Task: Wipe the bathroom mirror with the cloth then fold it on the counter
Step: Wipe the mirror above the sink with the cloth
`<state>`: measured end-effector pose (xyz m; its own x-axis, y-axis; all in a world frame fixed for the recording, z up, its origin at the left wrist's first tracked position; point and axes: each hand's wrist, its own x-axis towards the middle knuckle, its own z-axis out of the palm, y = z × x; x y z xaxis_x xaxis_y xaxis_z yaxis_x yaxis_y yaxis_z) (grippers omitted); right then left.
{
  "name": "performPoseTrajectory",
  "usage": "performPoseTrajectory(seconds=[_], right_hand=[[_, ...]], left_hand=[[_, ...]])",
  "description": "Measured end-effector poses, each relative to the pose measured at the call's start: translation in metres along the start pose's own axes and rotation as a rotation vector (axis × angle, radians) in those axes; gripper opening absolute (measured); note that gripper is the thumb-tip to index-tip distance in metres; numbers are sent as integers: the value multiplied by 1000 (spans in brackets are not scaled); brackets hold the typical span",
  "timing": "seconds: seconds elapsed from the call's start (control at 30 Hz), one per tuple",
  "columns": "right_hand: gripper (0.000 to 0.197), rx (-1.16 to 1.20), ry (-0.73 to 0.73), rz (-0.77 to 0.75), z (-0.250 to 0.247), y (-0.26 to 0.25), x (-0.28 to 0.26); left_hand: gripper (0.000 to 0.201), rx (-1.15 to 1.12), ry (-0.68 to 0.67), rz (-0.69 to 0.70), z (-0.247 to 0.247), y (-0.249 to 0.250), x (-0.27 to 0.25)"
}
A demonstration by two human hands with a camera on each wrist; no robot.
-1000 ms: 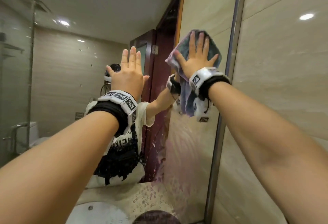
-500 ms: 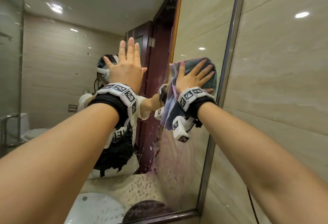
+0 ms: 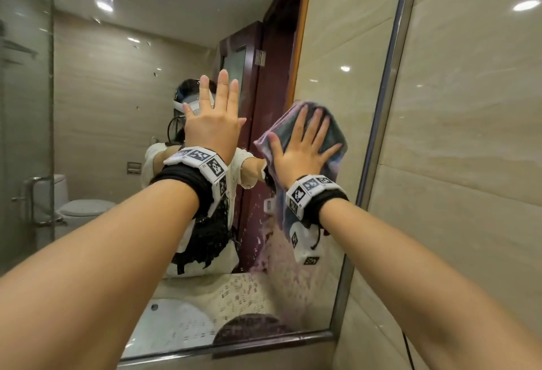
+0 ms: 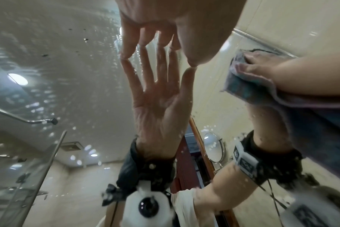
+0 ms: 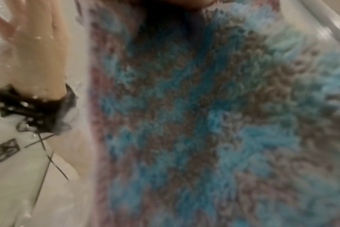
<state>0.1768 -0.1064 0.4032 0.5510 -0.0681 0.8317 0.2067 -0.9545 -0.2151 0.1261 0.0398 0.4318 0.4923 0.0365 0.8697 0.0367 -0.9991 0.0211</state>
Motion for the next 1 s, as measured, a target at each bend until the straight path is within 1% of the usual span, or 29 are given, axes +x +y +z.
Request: performPoseTrajectory(seconds=[0.07,0.23,0.3,0.37,0.47,0.53,0.63,0.7,0.8,0.87,0.93,1.0], right_hand=[[87,2,8,36,-3,-4,5],[89,56,30,92,-31,-23,59],[88,53,57,95,-33,-27,62],[88,18,59,31,-24,-28,47],[86,-33,18,-101,-2,-19,5],[84,-37,-37,-115,9,-13,-19],[86,-42,-57,-94,11,-10,-25],[88,-18,-53,-65,1,-11,-8],[90,55,-15,63,-19,-17,32],[90,72,10,117,-26,-19,47],[89,65,32,118,-24,-20,45],[88,46,45,106,-14,-17,28]], left_hand=[[63,-4,-16,1,-1,-1,1],[63,-7,-33,18,-3,0,0],[62,-10,-31,16,-4,-1,1],[63,-5,-31,9,-4,-1,1],[63,12,-43,11,-4,0,1],[62,9,-47,15,-6,0,0],[62,9,-48,22,-8,-2,-1],[62,9,-53,28,-9,-3,-1],[62,-2,-49,25,-8,-4,-2],[61,-10,-42,18,-6,-3,-2],[62,-12,-46,8,-5,-2,-2],[62,-6,-40,8,-3,-2,-1]])
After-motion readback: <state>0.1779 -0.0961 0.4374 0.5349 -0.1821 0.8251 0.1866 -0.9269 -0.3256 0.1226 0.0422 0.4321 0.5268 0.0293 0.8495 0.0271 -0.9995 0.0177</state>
